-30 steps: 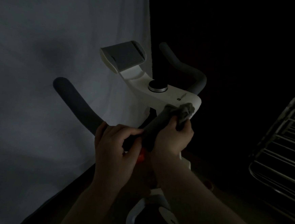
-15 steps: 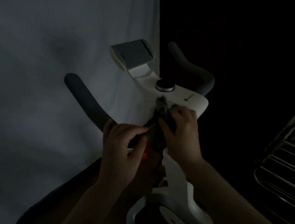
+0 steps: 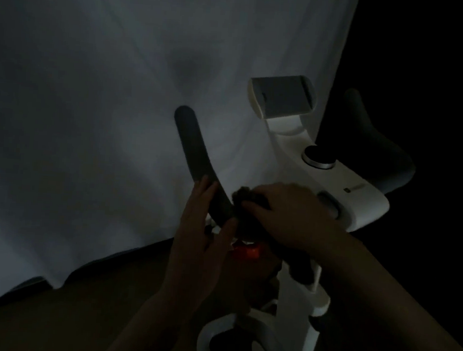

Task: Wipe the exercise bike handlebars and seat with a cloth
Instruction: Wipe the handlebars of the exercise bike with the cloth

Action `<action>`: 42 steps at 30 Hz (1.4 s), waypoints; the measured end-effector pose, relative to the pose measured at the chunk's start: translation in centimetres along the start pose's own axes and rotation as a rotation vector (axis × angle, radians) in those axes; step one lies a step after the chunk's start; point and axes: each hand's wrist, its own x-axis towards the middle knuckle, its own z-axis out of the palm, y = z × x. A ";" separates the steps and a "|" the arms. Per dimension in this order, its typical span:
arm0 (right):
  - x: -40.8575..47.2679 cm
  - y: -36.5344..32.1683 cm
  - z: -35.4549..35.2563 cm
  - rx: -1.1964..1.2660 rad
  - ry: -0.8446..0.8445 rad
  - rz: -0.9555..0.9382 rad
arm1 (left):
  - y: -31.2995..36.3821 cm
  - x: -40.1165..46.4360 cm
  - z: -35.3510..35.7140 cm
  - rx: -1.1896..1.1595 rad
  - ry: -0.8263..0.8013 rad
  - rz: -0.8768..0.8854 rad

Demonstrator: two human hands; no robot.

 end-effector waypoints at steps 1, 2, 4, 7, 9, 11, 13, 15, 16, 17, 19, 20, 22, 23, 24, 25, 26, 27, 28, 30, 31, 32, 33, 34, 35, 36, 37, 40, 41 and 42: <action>1.0 -0.7 0.6 -0.002 0.017 0.012 | 0.1 0.1 -0.1 0.008 -0.008 -0.005; 2.0 -1.5 1.4 0.035 0.032 0.043 | 0.2 0.1 -0.2 0.012 -0.010 -0.013; 2.5 -2.1 2.7 0.126 0.062 0.088 | 0.4 0.0 -0.3 0.010 -0.001 -0.023; -0.1 -0.6 1.7 0.121 0.038 -0.012 | 0.6 0.0 -0.4 -0.013 -0.005 -0.026; -0.9 0.1 0.6 0.127 0.002 -0.060 | 0.7 0.0 -0.5 -0.009 -0.005 -0.029; 0.7 -0.6 0.9 0.067 -0.008 -0.046 | 0.6 0.0 -0.4 -0.005 0.004 -0.039; 1.9 -1.6 2.2 0.068 0.040 0.022 | 0.5 -0.1 -0.1 -0.012 0.020 -0.045; 1.6 -1.3 2.7 0.101 0.070 -0.004 | 0.5 -0.3 0.1 -0.023 0.028 -0.043; 1.1 -0.6 2.5 0.136 0.033 -0.035 | 0.6 -0.3 0.1 -0.031 0.023 -0.040; 0.8 0.1 1.9 0.189 -0.033 -0.063 | 0.6 -0.3 0.1 -0.041 0.021 -0.040; 1.0 1.5 0.7 0.317 -0.092 -0.094 | 0.5 -0.2 0.0 -0.065 0.026 -0.049; 1.6 1.8 0.5 0.358 -0.058 -0.094 | 0.5 -0.2 0.0 -0.075 0.025 -0.054; 2.9 1.3 0.9 0.457 0.074 -0.077 | 0.5 -0.2 -0.1 -0.070 0.023 -0.055; 3.4 0.4 1.1 0.535 0.132 -0.079 | 0.4 -0.2 -0.2 -0.057 0.024 -0.050; 3.8 -0.5 1.4 0.615 0.170 -0.085 | 0.5 -0.2 -0.3 -0.046 0.020 -0.049; 3.9 -1.4 1.8 0.684 0.178 -0.091 | 0.5 -0.1 -0.4 -0.038 0.016 -0.051; 3.8 -1.9 2.4 0.707 0.172 -0.107 | 0.6 -0.1 -0.5 -0.033 0.013 -0.054; 3.4 -2.2 2.8 0.647 0.168 -0.135 | 0.6 -0.1 -0.7 -0.027 0.013 -0.055; 2.8 -2.3 3.0 0.550 0.173 -0.173 | 0.6 0.0 -0.9 -0.020 0.010 -0.054; 1.3 -1.2 3.0 0.424 0.137 -0.240 | 0.4 0.2 -1.2 -0.002 -0.010 -0.050; 0.4 -0.3 2.5 0.404 0.064 -0.251 | 0.3 0.2 -1.4 0.009 -0.023 -0.054; -0.3 0.7 1.9 0.363 -0.033 -0.252 | 0.2 0.3 -1.5 0.012 -0.032 -0.059; -0.9 1.8 1.2 0.288 -0.134 -0.257 | 0.1 0.3 -1.5 0.005 -0.036 -0.063; -1.3 2.5 0.5 0.196 -0.213 -0.265 | 0.0 0.3 -1.5 -0.012 -0.036 -0.064; -1.4 2.9 0.1 0.130 -0.267 -0.264 | -0.1 0.3 -1.4 -0.027 -0.029 -0.061; -1.3 2.9 0.0 0.106 -0.284 -0.253 | -0.3 0.3 -1.3 -0.038 -0.022 -0.059; -1.1 2.3 0.1 0.116 -0.284 -0.230 | -0.4 0.2 -1.2 -0.049 -0.016 -0.057; 0.5 -0.1 1.9 0.219 -0.156 -0.177 | -0.7 0.4 -1.1 -0.042 0.002 -0.041; 0.7 -1.0 2.3 0.271 -0.108 -0.134 | -0.8 0.5 -1.1 -0.021 0.008 -0.029; 0.6 -1.3 2.7 0.296 -0.073 -0.098 | -0.9 0.6 -1.2 -0.003 0.018 -0.016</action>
